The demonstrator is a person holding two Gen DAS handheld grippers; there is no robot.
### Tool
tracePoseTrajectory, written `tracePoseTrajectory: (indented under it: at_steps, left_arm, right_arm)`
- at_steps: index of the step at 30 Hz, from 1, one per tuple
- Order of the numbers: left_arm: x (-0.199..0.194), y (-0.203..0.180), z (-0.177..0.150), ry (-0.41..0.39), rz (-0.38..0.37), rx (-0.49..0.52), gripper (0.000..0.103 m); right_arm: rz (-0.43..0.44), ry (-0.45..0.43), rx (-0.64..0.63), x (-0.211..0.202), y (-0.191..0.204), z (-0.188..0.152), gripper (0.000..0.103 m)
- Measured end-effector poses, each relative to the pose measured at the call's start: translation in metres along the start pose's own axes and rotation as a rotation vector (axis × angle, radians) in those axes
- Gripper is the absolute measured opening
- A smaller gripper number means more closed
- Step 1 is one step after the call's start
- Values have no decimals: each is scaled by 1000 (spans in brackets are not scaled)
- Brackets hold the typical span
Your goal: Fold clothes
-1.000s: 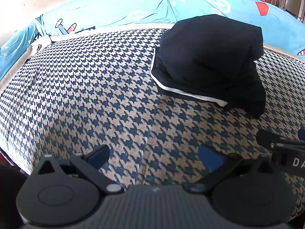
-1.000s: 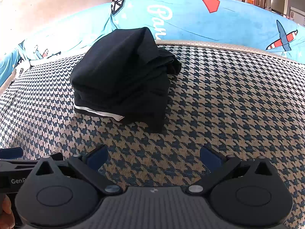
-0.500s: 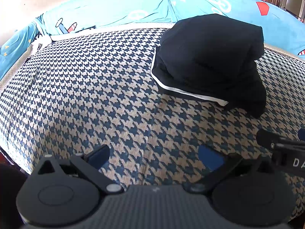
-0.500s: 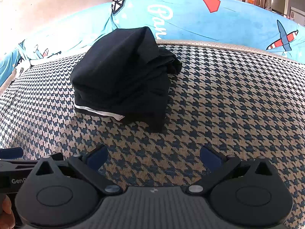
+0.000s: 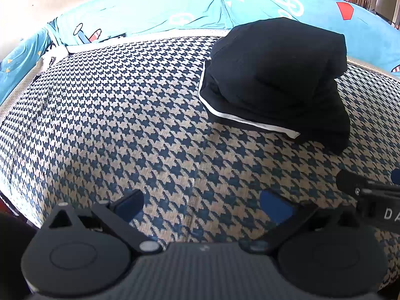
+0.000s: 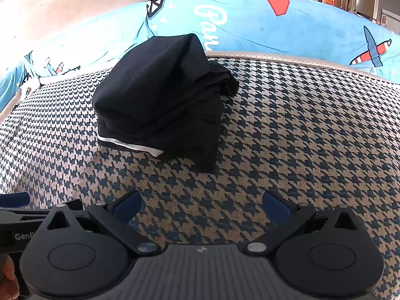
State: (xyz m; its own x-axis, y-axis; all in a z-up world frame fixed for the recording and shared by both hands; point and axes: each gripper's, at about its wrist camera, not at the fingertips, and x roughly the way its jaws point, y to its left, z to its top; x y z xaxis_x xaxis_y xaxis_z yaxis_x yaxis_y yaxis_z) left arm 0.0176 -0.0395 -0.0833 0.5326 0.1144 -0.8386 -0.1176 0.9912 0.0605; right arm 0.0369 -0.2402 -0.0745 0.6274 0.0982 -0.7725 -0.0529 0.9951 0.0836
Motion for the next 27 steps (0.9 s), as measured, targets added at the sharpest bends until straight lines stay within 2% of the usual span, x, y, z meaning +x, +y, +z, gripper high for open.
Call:
tracePoseTrajectory:
  at_steps: [27]
  left_arm:
    - [4,-4,5,8,10,0,103]
  right_arm:
    - [-1,14,-7,3,3,0,103]
